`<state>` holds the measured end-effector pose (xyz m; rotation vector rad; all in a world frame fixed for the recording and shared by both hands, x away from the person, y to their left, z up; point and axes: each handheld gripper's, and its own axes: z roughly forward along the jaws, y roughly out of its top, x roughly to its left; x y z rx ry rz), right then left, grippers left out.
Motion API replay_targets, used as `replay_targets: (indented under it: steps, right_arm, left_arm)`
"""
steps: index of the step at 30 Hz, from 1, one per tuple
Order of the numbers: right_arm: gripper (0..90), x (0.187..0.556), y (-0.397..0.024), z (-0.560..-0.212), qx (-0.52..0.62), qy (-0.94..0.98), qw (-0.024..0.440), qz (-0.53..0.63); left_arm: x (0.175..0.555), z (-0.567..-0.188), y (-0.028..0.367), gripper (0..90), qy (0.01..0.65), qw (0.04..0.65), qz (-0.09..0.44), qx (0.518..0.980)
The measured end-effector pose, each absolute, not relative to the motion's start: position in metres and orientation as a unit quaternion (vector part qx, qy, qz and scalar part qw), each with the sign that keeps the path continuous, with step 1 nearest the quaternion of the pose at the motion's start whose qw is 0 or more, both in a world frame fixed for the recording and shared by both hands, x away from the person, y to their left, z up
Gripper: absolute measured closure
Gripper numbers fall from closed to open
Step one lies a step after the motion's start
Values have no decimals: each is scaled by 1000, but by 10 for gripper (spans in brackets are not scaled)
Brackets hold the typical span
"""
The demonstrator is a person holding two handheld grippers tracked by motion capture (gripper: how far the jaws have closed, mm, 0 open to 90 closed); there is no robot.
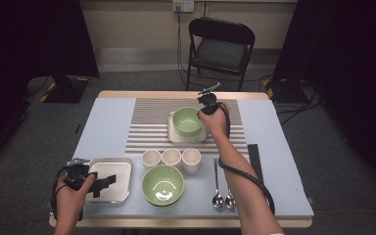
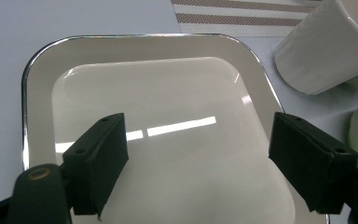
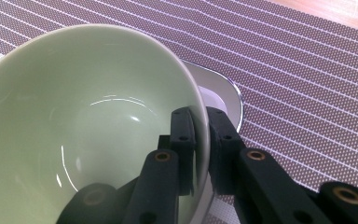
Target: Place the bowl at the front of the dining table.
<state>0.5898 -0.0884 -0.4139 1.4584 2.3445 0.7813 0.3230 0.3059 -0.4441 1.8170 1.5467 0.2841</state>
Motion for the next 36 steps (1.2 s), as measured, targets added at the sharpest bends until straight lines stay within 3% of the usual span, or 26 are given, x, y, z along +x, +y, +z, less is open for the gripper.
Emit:
replay_targets:
  steps: [36]
  right_arm:
    - [434, 581, -105, -397, 482, 798, 139, 335]
  left_arm:
    - [321, -441, 310, 191, 604, 365, 115, 699]
